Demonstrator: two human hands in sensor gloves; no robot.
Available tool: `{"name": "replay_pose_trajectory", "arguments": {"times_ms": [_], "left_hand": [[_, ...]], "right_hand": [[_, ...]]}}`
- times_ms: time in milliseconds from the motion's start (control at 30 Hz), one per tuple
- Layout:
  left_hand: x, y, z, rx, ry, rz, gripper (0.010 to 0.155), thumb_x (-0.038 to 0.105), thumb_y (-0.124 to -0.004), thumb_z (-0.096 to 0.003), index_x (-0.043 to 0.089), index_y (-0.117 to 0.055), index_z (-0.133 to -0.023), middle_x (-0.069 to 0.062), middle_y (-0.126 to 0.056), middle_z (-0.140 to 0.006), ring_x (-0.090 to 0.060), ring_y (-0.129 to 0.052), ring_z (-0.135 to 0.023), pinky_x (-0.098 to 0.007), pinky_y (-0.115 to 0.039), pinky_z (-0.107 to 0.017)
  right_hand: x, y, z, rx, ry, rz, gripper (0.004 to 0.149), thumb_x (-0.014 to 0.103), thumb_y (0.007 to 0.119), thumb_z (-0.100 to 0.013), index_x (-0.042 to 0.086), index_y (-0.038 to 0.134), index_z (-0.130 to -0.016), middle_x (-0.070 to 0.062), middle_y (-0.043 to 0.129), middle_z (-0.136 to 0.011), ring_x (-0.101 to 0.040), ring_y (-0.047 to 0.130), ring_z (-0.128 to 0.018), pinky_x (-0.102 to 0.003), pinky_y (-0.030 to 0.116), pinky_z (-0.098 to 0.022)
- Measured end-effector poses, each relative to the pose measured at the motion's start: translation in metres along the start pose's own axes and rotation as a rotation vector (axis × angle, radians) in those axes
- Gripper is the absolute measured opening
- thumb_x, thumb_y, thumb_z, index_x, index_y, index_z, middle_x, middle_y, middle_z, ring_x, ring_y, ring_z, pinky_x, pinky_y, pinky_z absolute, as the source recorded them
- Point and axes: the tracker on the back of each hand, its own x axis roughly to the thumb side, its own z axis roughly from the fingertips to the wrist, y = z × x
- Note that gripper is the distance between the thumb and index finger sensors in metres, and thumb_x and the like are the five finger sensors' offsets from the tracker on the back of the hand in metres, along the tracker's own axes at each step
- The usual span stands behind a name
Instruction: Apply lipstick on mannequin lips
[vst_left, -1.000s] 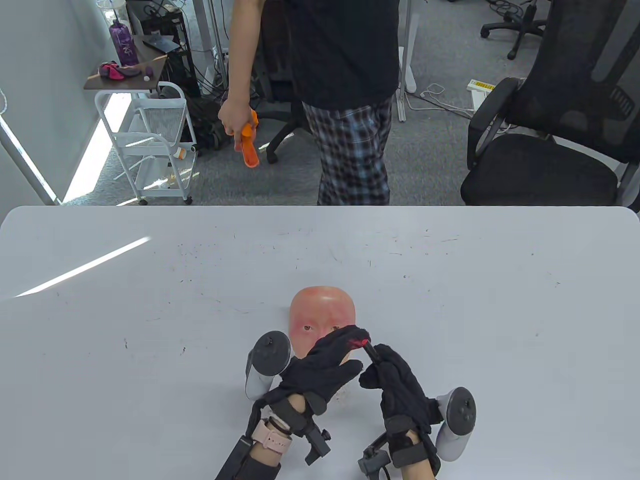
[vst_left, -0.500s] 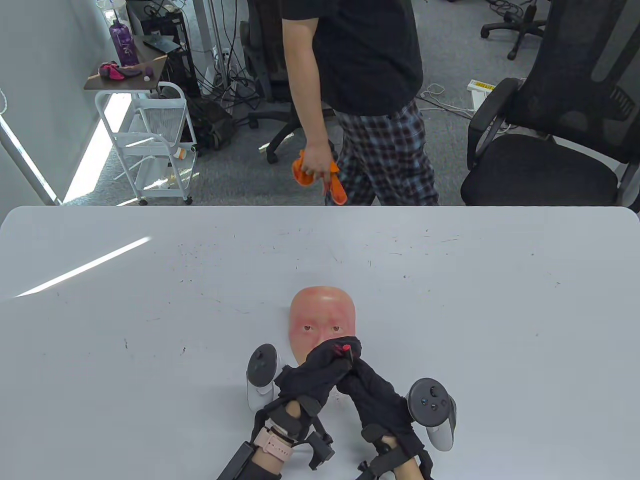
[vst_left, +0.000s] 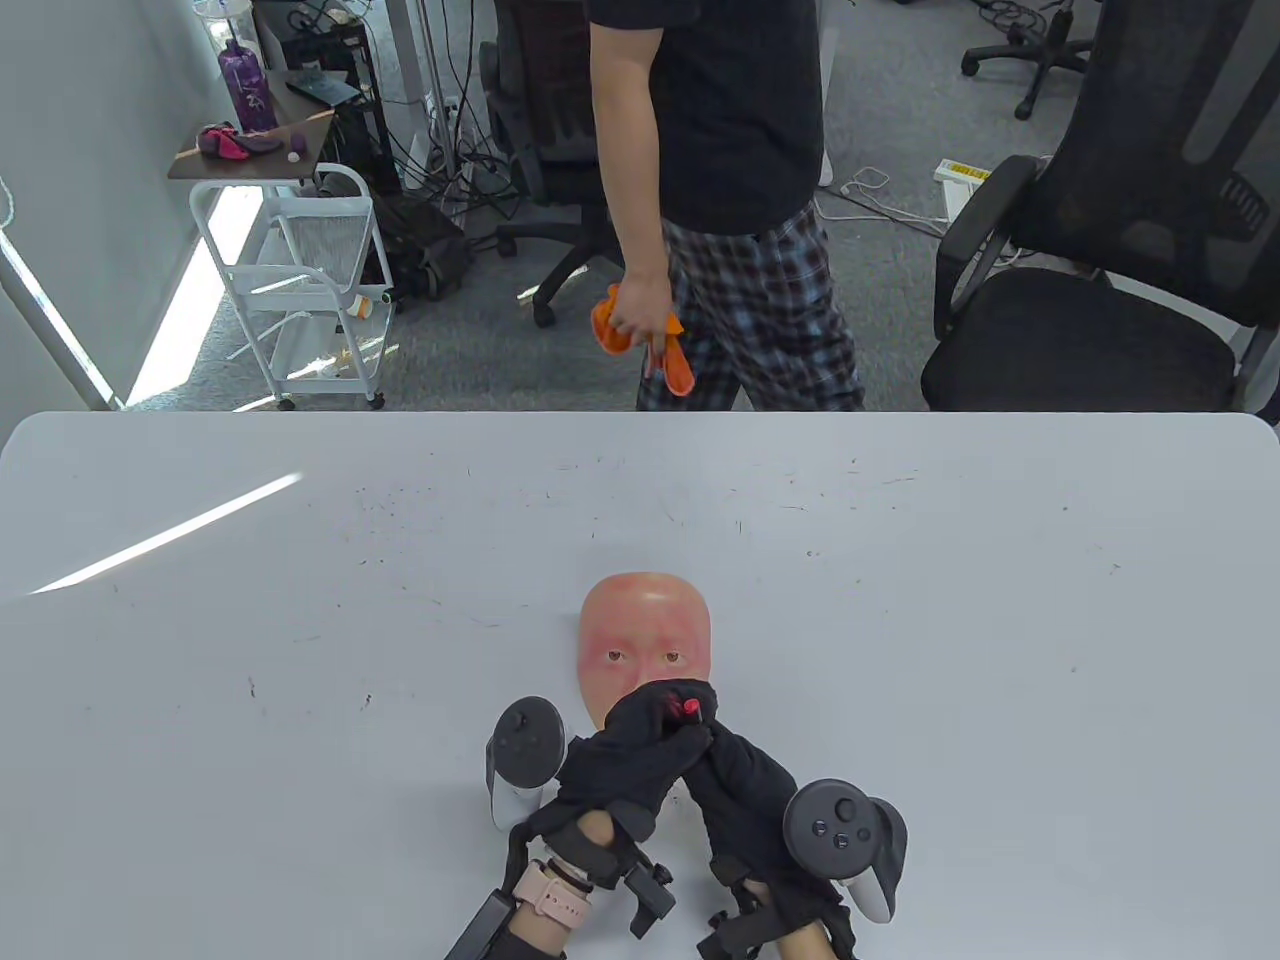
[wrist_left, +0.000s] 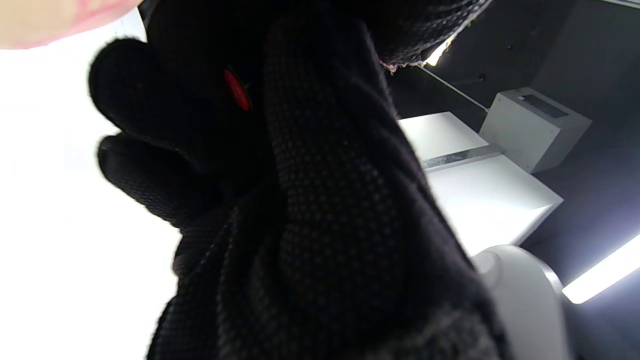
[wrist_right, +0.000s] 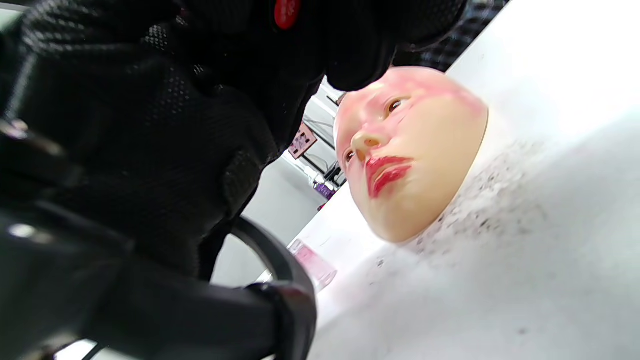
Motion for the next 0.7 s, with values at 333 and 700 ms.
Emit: {"name": "replay_pose_trajectory", "arguments": {"times_ms": [333, 700], "left_hand": [[0.008, 0.018, 0.003, 0.100, -0.052, -0.081, 0.043, 0.044, -0.088, -0.0455, 0.027, -0.085, -0.085, -0.004, -0.086, -0.093, -0.031, -0.082, -0.086, -0.046, -0.075, -0.060], [0.000, 0.014, 0.005, 0.078, -0.015, 0.059, 0.048, 0.036, -0.086, -0.0475, 0.021, -0.085, -0.093, -0.009, -0.082, -0.096, -0.037, -0.074, -0.090, -0.051, -0.067, -0.064]], "right_hand": [[0.004, -0.002, 0.001, -0.025, -0.030, 0.075, 0.051, 0.034, 0.077, -0.045, 0.016, 0.075, -0.093, -0.013, 0.089, -0.081, -0.033, 0.090, -0.066, -0.053, 0.071, -0.054], [-0.002, 0.001, 0.001, -0.025, -0.024, 0.019, 0.051, 0.034, 0.078, -0.044, 0.014, 0.075, -0.091, -0.013, 0.090, -0.079, -0.034, 0.090, -0.064, -0.053, 0.071, -0.053]]}}
